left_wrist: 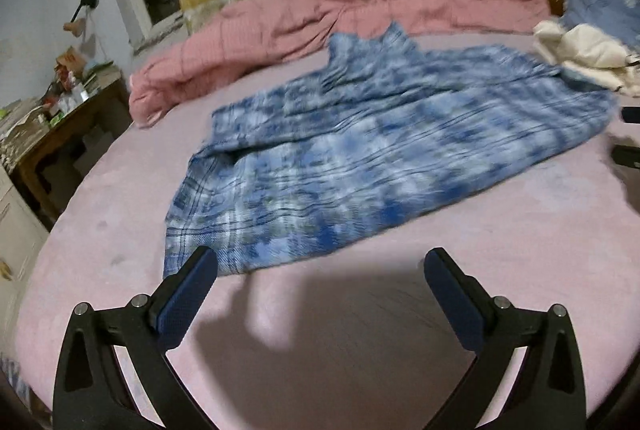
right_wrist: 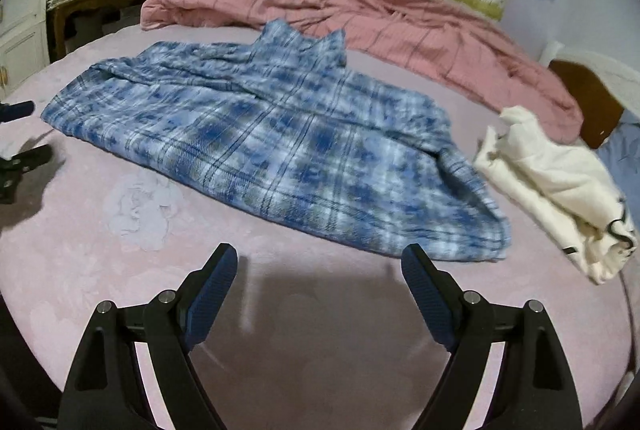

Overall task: Fold large clothes
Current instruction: 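Grasp the shirt hem with the right gripper while the left grasps beside it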

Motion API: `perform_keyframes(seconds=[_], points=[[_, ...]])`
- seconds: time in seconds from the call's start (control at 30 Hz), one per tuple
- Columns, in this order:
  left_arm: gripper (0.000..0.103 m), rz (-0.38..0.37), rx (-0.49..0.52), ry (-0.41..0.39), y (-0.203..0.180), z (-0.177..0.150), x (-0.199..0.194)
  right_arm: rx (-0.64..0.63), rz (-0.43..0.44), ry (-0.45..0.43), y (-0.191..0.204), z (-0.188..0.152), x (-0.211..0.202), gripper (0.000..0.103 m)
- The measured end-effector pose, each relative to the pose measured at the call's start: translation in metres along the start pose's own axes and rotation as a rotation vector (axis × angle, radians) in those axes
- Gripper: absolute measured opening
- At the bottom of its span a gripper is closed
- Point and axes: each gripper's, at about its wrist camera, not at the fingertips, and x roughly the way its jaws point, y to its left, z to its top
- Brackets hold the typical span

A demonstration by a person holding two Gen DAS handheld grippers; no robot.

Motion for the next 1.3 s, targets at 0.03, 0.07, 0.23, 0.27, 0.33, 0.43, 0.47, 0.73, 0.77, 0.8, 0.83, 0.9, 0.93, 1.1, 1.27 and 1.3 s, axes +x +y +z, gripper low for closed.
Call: perform_keyframes(seconds=[0.03, 0.07, 0.23, 0.27, 0.33, 0.43, 0.47, 0.73, 0.77, 0.8, 0.83, 0.9, 0.93, 1.1, 1.27, 1.3], points=[[0.103, 0.027, 0.011, 0.029, -0.001, 0.002, 0.008, -0.002, -0.010, 0.024, 0.000, 0.001, 0.007, 0.086], [0.103, 0.056, 0.023, 0.050, -0.002, 0.004, 0.015, -0.008, -0.027, 0.055, -0.001, 0.002, 0.015, 0.086], [0.103, 0.115, 0.133, 0.038, -0.009, 0.014, 0.025, 0.038, -0.035, 0.090, -0.022, 0.010, 0.041, 0.086], [0.103, 0.138, 0.148, 0.037, -0.009, 0.016, 0.029, 0.041, -0.044, 0.090, -0.025, 0.013, 0.046, 0.086], [0.103, 0.180, 0.163, 0.040, -0.003, 0.022, 0.040, 0.013, -0.082, 0.075, -0.027, 0.018, 0.054, 0.086], [0.097, 0.199, 0.136, 0.069, 0.013, 0.030, 0.054, -0.033, -0.126, 0.044, -0.030, 0.025, 0.064, 0.082], [0.082, 0.204, 0.119, 0.073, 0.019, 0.031, 0.056, -0.042, -0.139, 0.034, -0.033, 0.027, 0.065, 0.074], [0.005, 0.158, 0.008, -0.023, 0.039, 0.013, 0.020, -0.034, -0.221, -0.078, -0.039, 0.019, 0.037, 0.006], [0.005, 0.144, -0.026, -0.042, 0.042, 0.009, 0.010, -0.043, -0.242, -0.105, -0.035, 0.015, 0.025, 0.006], [0.005, 0.125, -0.058, -0.052, 0.045, 0.004, -0.002, -0.041, -0.250, -0.117, -0.033, 0.010, 0.016, 0.006], [0.005, 0.107, -0.077, -0.058, 0.047, -0.002, -0.014, -0.033, -0.243, -0.126, -0.032, 0.004, 0.005, 0.006], [0.005, 0.073, -0.101, -0.076, 0.048, -0.018, -0.037, -0.008, -0.219, -0.140, -0.032, -0.011, -0.016, 0.006], [0.005, 0.061, -0.105, -0.081, 0.046, -0.027, -0.046, 0.015, -0.204, -0.145, -0.032, -0.021, -0.028, 0.006], [0.012, 0.059, -0.134, -0.074, 0.037, -0.067, -0.071, 0.078, -0.166, -0.152, -0.025, -0.066, -0.063, 0.006], [0.046, 0.045, -0.175, -0.169, 0.031, -0.088, -0.080, 0.162, -0.134, -0.143, -0.028, -0.089, -0.056, 0.019], [0.047, 0.003, -0.209, -0.191, 0.031, -0.093, -0.086, 0.200, -0.100, -0.154, -0.028, -0.096, -0.061, 0.023]])
